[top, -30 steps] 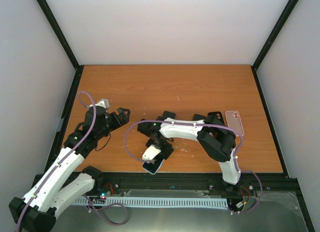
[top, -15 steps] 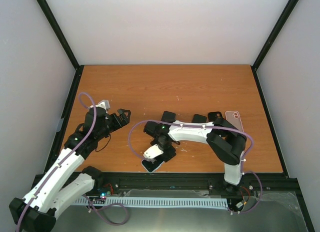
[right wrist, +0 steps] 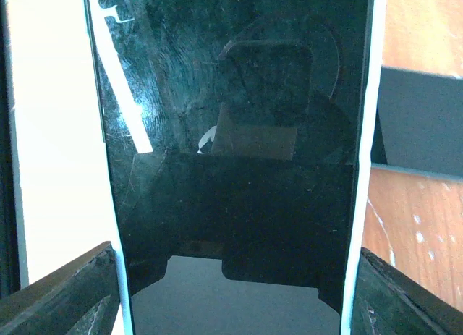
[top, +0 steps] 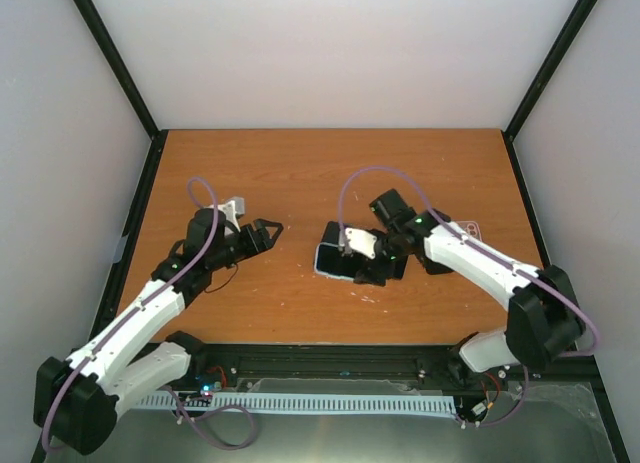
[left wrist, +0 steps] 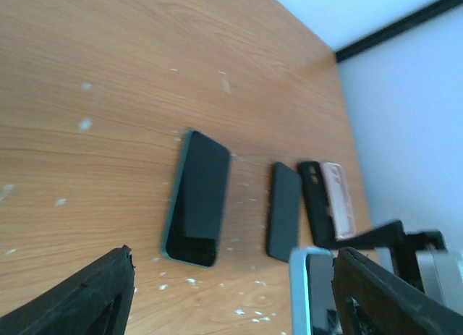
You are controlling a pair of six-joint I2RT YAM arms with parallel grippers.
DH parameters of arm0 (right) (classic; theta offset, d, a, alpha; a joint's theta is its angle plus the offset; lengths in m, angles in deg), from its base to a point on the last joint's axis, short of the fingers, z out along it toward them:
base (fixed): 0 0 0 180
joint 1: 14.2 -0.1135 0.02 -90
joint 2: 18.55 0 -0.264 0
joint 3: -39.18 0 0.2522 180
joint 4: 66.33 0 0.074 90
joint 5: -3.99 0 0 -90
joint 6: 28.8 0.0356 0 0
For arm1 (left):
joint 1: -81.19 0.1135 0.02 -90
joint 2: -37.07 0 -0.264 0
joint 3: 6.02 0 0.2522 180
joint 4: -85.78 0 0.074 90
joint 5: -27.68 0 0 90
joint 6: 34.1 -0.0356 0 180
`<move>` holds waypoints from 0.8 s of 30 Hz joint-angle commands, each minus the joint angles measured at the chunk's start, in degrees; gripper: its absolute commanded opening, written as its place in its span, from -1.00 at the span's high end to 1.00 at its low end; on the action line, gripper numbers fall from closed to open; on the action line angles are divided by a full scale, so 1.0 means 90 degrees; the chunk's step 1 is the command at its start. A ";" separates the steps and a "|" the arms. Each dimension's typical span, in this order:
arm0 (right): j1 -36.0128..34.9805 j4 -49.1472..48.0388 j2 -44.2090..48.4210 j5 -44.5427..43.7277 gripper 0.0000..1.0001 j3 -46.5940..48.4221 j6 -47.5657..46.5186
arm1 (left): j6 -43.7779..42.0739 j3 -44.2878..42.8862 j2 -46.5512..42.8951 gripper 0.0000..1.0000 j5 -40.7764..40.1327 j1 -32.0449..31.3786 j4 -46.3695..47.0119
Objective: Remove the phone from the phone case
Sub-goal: Adjust the phone.
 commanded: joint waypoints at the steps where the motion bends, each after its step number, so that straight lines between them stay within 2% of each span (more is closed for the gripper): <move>1: 0.0505 -0.0824 0.0607 0.0228 0.21 -0.0336 0.1320 | 0.0100 0.0114 0.0272 -0.51 0.1470 0.0029 0.1728; 6: 0.0745 -0.1369 0.1157 -0.0165 0.21 -0.0583 0.2139 | 0.0310 0.0177 0.0800 -0.58 0.1904 -0.0409 0.2778; 9: 0.0769 -0.1406 0.1288 -0.0208 0.21 -0.0559 0.2389 | 0.0336 -0.0083 0.1385 -0.59 0.1740 -0.0899 0.3035; 13: 0.0788 -0.1369 0.1379 -0.0186 0.21 -0.0550 0.2483 | 0.0613 -0.0206 0.1871 -0.58 0.1416 -0.1131 0.3328; 20: 0.0801 -0.1331 0.1434 -0.0263 0.22 -0.0526 0.2542 | 0.0819 -0.0467 0.2653 -0.42 0.1732 -0.1343 0.4216; 24: 0.0801 -0.1354 0.1485 -0.0274 0.23 -0.0535 0.2568 | 0.0943 -0.0652 0.3128 -0.26 0.1879 -0.1450 0.4562</move>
